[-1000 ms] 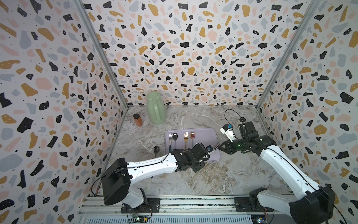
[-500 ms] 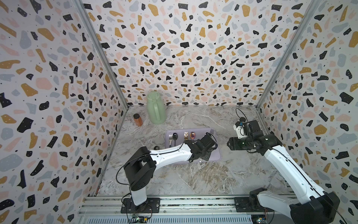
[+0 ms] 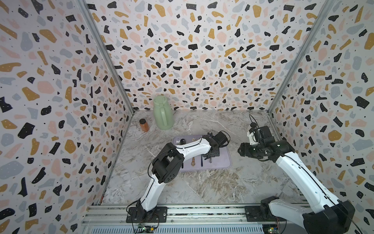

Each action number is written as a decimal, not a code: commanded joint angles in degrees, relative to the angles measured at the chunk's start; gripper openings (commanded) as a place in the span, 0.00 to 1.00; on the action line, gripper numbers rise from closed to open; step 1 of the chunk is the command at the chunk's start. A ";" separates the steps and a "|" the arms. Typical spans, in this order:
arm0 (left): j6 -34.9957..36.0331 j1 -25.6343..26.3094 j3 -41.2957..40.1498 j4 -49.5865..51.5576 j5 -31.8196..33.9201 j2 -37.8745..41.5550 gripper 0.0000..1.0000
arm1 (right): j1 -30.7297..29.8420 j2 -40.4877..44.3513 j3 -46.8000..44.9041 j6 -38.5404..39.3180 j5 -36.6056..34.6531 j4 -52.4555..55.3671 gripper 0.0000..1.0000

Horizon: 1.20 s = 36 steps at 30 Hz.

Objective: Set the spoon and fork side by side
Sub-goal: Place the fork on the tray.

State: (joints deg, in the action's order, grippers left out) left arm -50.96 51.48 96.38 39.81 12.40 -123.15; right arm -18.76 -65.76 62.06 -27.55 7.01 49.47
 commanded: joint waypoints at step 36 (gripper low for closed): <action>6.68 -2.79 -8.66 11.38 5.60 25.04 0.37 | -6.88 -8.82 2.61 -11.22 1.29 -4.03 0.56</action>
State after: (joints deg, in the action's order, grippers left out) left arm -47.48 50.63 91.53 45.91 12.99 -104.92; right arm -23.00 -72.12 62.13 -36.38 8.19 47.42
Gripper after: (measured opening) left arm 0.369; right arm 0.560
